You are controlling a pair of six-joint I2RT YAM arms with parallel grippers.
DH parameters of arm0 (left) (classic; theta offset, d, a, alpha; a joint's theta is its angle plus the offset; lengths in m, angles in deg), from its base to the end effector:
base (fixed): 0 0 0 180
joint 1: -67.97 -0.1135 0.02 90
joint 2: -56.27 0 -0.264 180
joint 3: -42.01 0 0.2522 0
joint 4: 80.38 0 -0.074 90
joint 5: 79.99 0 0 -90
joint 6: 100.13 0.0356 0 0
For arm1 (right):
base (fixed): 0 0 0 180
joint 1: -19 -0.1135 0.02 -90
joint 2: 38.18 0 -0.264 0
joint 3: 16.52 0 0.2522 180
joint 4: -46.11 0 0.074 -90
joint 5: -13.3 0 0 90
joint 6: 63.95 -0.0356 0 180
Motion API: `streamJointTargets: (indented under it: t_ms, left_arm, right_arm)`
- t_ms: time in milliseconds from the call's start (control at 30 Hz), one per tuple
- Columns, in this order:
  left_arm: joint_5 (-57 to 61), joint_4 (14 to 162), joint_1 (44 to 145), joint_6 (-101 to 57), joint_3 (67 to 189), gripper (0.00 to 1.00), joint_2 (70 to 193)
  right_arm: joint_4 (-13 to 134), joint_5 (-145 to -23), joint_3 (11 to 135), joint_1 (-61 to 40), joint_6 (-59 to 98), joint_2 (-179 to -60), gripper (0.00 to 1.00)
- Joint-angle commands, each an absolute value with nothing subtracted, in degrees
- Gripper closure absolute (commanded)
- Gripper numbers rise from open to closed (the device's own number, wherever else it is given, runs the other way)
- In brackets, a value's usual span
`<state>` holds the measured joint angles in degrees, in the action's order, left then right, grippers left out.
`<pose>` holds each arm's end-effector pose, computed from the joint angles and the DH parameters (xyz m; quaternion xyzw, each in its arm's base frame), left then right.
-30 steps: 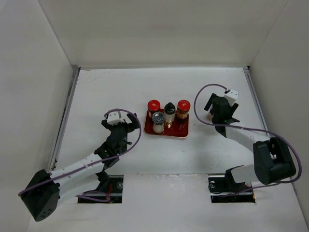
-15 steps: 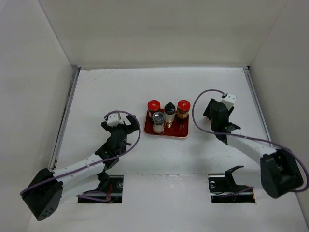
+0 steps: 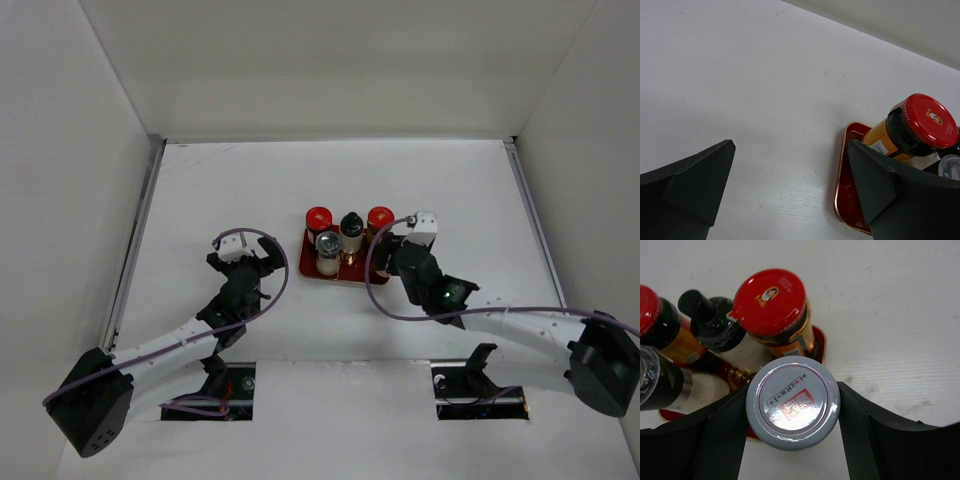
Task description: Organize the condiment bottles
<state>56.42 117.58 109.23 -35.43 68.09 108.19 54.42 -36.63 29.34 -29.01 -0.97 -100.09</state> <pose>0.1536 -0.1005 0.1979 -0.1601 0.7222 -0.0829 0.6677 0.1711 0.1558 0.2349 0.0388 0.8101 0.0817 0.5792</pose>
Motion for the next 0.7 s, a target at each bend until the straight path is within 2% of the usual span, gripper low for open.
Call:
streamJointTargets:
  t_ms: [0,333,500,667]
  left_arm:
    - [56.8,120.2,108.8,-37.2,68.1,0.00,107.9]
    - [54.0,120.3,107.7,-39.1,68.3,0.00,109.9]
    - [49.6,119.8,107.8,-40.8,70.0,0.00,112.0]
    - [48.9,118.3,107.7,-41.9,70.7,0.00,111.6]
  right_arm:
    - [43.2,-36.0,33.6,-31.4,-0.8,-103.6,0.50]
    - [34.4,-34.9,37.1,-33.2,1.4,-117.1,0.49]
    - [31.7,-33.4,37.9,-34.0,2.9,-121.5,0.43]
    - [32.6,-32.2,38.2,-35.4,4.0,-120.7,0.14]
